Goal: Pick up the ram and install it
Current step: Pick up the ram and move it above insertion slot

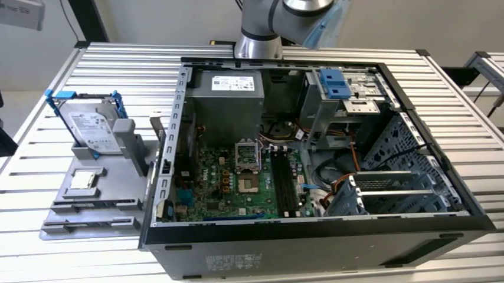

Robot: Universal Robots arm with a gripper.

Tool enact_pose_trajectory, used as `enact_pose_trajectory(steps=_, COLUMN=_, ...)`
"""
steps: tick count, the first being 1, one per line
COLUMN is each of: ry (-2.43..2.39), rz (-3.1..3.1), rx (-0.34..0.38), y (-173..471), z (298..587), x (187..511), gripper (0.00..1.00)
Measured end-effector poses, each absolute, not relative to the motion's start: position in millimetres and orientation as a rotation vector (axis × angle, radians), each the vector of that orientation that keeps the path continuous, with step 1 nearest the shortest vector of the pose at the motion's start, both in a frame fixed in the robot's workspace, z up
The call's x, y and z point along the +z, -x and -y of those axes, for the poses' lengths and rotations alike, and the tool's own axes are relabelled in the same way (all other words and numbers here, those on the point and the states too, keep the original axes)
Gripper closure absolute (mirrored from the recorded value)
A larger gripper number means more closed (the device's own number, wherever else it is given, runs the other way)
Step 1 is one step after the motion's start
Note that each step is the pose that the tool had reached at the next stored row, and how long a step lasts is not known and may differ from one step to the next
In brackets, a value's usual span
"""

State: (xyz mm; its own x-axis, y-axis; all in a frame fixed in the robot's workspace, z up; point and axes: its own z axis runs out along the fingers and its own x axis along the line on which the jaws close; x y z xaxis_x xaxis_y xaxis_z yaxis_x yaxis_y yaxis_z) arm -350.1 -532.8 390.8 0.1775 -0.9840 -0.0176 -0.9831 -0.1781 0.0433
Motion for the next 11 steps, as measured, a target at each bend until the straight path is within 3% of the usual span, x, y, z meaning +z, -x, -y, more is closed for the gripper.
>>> enact_pose_trajectory(steps=11, ry=-2.420, rz=1.966, rx=-0.064, y=350.1, z=532.8, x=390.8, gripper=1.00)
